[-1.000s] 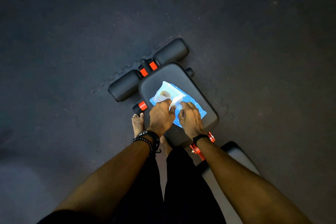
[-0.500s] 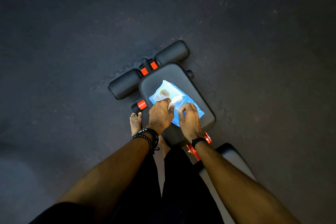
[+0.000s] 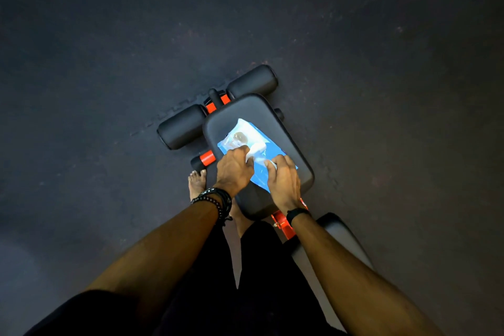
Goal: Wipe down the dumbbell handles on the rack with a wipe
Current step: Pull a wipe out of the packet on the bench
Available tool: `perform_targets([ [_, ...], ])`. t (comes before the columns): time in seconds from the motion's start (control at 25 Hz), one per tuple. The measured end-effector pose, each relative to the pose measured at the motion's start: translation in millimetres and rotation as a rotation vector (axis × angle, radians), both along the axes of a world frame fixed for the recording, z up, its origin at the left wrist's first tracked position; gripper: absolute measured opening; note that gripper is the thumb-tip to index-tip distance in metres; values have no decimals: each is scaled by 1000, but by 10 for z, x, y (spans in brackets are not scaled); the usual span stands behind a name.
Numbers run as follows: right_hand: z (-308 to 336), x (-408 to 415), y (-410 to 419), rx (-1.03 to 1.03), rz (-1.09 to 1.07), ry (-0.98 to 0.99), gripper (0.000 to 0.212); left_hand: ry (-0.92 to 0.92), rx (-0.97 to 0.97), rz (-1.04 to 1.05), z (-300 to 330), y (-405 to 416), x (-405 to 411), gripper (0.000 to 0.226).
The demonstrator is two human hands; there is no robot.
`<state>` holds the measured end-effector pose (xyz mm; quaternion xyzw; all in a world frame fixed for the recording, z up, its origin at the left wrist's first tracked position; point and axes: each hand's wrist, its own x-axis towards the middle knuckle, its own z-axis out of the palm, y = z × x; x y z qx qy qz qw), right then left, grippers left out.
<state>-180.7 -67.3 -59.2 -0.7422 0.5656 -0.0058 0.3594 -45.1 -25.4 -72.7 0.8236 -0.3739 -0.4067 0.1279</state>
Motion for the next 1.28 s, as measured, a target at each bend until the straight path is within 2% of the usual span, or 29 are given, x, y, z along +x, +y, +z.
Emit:
perform_targets([
  [0.12, 56, -126, 33, -55, 9, -36, 8, 14, -12, -2, 21, 27, 12, 24],
  [0.32, 299, -185, 42, -109, -66, -44, 29, 78, 22, 44, 213, 91, 59, 16],
  [0.52, 567, -166, -139, -2, 16, -59, 13, 80, 11, 61, 541, 311, 246, 27],
  [0.68, 586, -145, -253, 262, -142, -123, 33, 80, 34, 105, 685, 473, 391, 31],
  [0.76, 562, -117, -231, 255, -178, -118, 52, 90, 37, 53, 756, 492, 381, 35],
  [0.84, 598, -101, -209, 261, -130, -93, 60, 127, 37, 7, 760, 497, 308, 41],
  [1.0, 844, -57, -163, 264, -101, -54, 54, 177, 94, -38, 688, 485, 99, 55],
  [1.28, 1016, -67, -223, 195, -52, -141, 16, 148, 95, -51, 689, 432, -20, 61],
])
